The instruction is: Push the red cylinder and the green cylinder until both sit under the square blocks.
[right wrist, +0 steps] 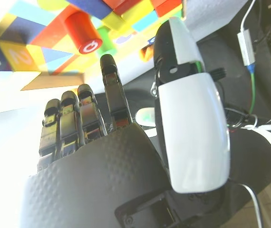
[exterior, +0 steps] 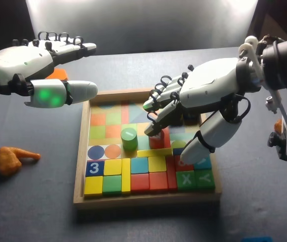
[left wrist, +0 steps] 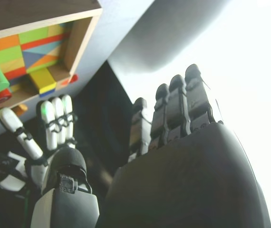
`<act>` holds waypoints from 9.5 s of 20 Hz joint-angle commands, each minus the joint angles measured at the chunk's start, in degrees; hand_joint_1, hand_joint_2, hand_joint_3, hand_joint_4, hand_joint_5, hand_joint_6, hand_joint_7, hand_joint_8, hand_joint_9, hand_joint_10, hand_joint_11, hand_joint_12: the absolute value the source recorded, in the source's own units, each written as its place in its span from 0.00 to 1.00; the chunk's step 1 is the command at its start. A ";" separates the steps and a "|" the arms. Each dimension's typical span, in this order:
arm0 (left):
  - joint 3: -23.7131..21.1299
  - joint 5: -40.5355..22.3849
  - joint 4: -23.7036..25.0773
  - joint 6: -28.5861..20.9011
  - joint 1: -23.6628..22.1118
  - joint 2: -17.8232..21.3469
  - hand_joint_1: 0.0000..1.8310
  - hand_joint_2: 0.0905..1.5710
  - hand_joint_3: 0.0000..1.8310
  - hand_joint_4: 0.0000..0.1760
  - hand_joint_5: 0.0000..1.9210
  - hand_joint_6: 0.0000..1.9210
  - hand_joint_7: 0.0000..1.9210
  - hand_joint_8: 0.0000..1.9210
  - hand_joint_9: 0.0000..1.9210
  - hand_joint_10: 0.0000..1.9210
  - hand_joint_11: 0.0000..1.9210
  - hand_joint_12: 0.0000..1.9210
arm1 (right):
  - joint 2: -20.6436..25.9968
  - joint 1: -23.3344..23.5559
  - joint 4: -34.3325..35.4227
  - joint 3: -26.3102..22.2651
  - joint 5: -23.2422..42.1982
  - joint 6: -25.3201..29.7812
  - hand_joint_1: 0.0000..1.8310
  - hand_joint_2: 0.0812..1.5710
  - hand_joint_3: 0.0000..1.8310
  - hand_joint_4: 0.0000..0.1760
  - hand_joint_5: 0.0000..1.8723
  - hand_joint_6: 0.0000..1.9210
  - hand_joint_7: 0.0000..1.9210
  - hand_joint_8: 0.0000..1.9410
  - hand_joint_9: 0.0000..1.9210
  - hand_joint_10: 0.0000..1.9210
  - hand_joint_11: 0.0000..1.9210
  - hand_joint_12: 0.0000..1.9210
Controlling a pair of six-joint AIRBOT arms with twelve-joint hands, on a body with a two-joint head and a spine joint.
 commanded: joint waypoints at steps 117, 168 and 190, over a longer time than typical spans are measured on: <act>-0.37 -6.51 -1.45 -0.49 1.02 0.98 0.03 0.71 0.00 0.69 0.06 0.00 0.02 0.00 0.00 0.00 0.00 0.04 | 9.40 3.88 -2.87 -4.40 2.59 7.78 0.24 0.67 0.00 0.54 0.40 0.00 0.05 0.00 0.00 0.00 0.00 0.27; 5.56 2.49 -1.95 3.18 -1.99 -3.15 0.02 0.82 0.01 0.83 0.02 0.00 0.01 0.00 0.03 0.00 0.00 0.25 | -6.22 -0.04 22.28 3.57 1.62 -13.43 0.24 0.67 0.00 0.68 0.31 0.00 0.02 0.00 0.00 0.00 0.00 0.23; 5.81 0.34 -4.80 3.29 -1.25 -3.20 0.00 0.79 0.00 0.64 0.02 0.00 0.00 0.00 0.00 0.00 0.00 0.07 | -7.51 -1.14 22.87 5.34 0.97 -13.12 0.25 0.68 0.00 0.78 0.30 0.00 0.02 0.00 0.00 0.00 0.00 0.15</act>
